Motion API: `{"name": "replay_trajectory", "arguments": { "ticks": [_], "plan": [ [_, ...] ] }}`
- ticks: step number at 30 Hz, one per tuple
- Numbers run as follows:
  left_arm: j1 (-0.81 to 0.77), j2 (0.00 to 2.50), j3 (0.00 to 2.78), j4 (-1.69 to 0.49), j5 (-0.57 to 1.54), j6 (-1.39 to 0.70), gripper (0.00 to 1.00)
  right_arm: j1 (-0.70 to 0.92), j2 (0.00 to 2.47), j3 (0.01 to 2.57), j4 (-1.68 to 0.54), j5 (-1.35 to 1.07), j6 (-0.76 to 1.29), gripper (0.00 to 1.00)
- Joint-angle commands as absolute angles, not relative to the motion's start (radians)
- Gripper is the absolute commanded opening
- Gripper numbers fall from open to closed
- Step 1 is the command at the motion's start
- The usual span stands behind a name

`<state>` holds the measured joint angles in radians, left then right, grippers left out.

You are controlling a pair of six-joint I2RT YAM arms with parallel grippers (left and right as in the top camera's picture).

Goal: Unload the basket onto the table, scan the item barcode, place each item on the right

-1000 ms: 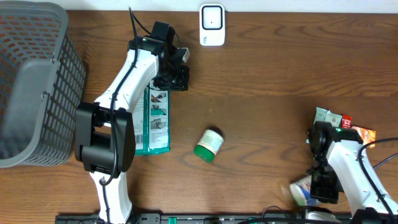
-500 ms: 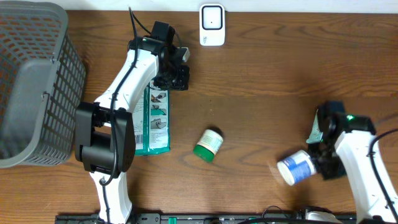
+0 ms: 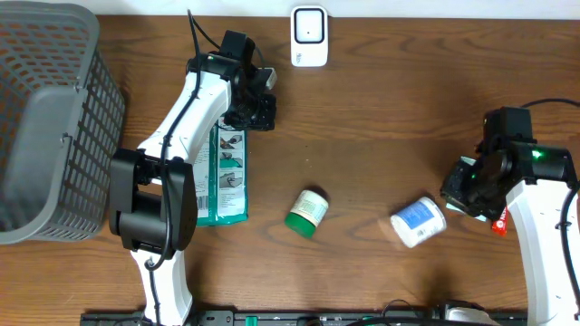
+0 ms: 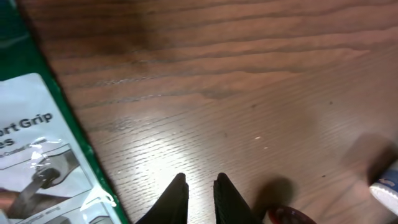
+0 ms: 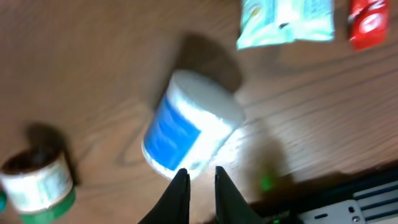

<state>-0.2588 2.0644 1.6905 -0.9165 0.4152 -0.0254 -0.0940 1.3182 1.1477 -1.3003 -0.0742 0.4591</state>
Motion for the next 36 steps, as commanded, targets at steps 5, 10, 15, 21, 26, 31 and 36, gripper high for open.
{"name": "replay_trajectory", "arguments": {
  "ticks": [5,10,15,21,26,31,36],
  "plan": [
    [-0.260,2.045,1.701,-0.907,0.364,-0.020,0.22,-0.077,1.322,1.039,-1.224,-0.179,0.415,0.13],
    [-0.260,2.045,1.701,-0.903,0.365,-0.020,0.22,-0.049,1.322,0.926,-1.102,-0.203,0.459,0.08],
    [-0.260,2.045,1.701,-0.899,0.365,-0.020,0.22,-0.026,1.322,0.861,-0.928,-0.188,0.455,0.03],
    [-0.260,2.045,1.701,-0.907,0.365,-0.019,0.22,-0.025,1.322,0.810,-0.826,-0.139,0.493,0.01],
    [-0.260,2.045,1.701,-0.903,0.365,-0.019,0.22,-0.025,1.322,0.809,-0.799,-0.136,0.493,0.01],
    [-0.260,2.045,1.701,-0.903,0.365,-0.019,0.22,-0.025,1.322,0.809,-0.815,-0.136,0.493,0.01],
    [-0.260,2.045,1.701,-0.903,0.364,-0.019,0.22,-0.025,1.322,0.809,-0.848,-0.140,0.493,0.01]
  ]
}}
